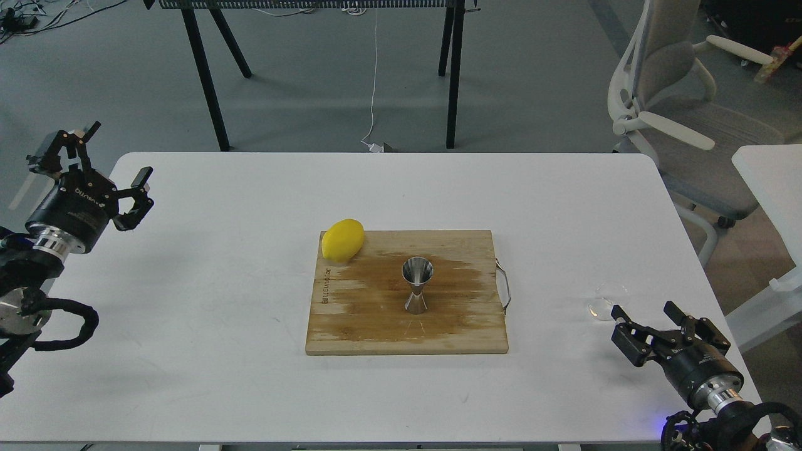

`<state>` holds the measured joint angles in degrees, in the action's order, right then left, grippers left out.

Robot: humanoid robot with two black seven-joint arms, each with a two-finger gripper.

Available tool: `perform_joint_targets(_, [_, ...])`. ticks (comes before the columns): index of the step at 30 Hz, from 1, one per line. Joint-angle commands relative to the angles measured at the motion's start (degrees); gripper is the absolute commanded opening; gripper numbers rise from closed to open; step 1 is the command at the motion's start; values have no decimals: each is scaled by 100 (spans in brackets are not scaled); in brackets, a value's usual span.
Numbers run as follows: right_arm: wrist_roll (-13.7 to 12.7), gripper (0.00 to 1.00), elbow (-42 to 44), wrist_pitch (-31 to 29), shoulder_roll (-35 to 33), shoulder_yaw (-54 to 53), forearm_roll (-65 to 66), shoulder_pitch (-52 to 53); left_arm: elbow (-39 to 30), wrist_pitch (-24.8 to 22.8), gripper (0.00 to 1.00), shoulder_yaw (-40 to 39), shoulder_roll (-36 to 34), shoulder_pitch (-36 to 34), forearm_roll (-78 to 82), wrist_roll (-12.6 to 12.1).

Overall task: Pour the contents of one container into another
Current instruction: 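Reach the right gripper to the clear glass cup and grasp it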

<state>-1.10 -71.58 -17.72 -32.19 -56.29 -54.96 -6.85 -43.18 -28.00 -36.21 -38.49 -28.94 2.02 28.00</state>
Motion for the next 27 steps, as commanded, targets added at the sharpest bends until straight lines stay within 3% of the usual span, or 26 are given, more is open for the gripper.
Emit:
perform_joint_targets(1, [13,98,56,242,20,4,3,69,37,0,100,0,17,2,0,0])
perform_joint_targets(14, [110,98,293,1209,362,21,372,579,37,0,100,0,17,82,0,0])
perform_joint_targets(24, [92,95,697,1491,653,48,635,983,46,0,100,0,17,125,0,0])
perform_joint_targets(27, [92,90,759,1509,741,48,688,1036,46,0,100,0,17,125,0,0])
